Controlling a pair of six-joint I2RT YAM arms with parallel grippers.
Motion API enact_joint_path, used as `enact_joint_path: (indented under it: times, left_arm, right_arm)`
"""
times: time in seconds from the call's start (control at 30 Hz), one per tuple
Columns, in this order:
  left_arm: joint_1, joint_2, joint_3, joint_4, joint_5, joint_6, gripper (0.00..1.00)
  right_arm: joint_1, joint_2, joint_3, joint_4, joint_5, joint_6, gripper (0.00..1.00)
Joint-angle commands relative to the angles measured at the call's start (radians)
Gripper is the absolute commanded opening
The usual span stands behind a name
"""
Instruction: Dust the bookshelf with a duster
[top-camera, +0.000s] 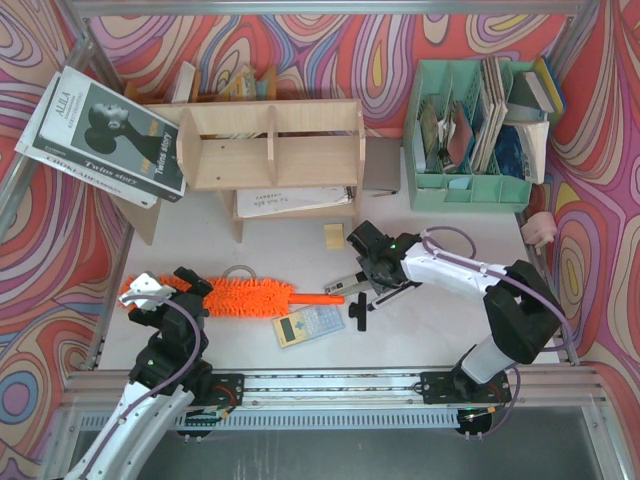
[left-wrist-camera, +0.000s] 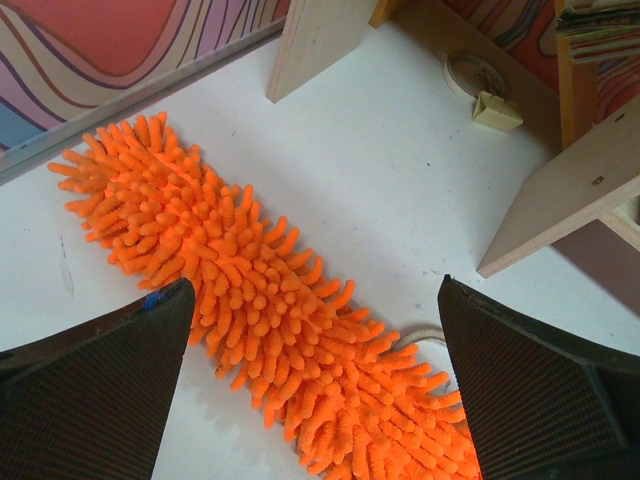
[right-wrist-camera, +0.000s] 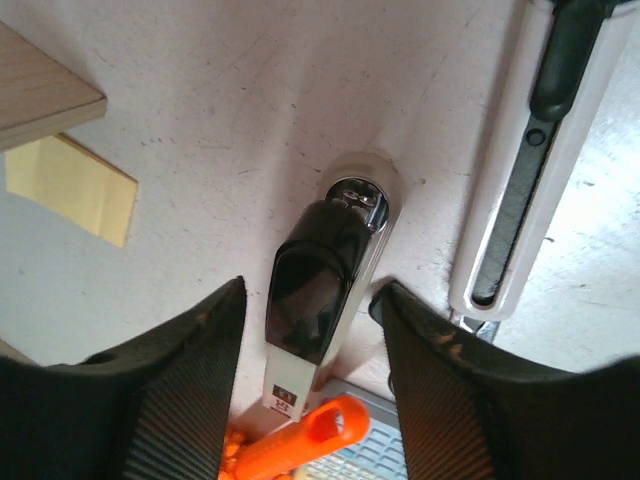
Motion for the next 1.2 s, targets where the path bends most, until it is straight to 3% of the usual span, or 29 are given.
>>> enact_joint_path:
  times: [0.0,0.13,0.27,0.47,0.5,0.57,0.7,0.97,1.17]
  left_arm:
    - [-0.002,0.005,-0.017,0.012,-0.006,0.007,0.99]
    - [-0.001,0.016,-0.012,0.015,-0.001,0.009,0.99]
    - [-0.002,0.021,-0.013,0.026,0.018,0.019,0.99]
    - [-0.001,0.024,-0.015,0.039,0.037,0.029,0.99]
    - [-0.001,0.027,-0.014,0.042,0.040,0.029,0.99]
    - [-0.001,0.033,-0.014,0.048,0.046,0.032,0.98]
    - [-0.001,0.055,-0.011,0.058,0.050,0.034,0.99]
    - [-0.001,0.105,0.011,0.021,0.015,-0.012,0.98]
    - [-0.001,0.118,0.036,-0.065,0.019,-0.114,0.98]
  right_arm:
    - [-0.008,-0.016,0.057,-0.090,0.052,-0.062,0.60]
    - [-0.006,-0.032,0.075,-0.051,0.068,-0.193,0.64]
    - [0.013,-0.047,0.085,0.120,0.047,-0.555,0.66]
    - [0.151,-0.035,0.103,0.441,-0.062,-1.063,0.67]
    - [0.174,-0.024,0.111,0.497,-0.117,-1.148,0.72]
    - [0.236,0.010,0.151,0.514,-0.144,-1.286,0.92]
    - [0.332,0.051,0.180,0.532,-0.114,-1.411,0.97]
    - [0.396,0.108,0.145,0.678,-0.337,-1.657,0.99]
    - [0.398,0.187,0.172,0.696,-0.392,-1.776,0.99]
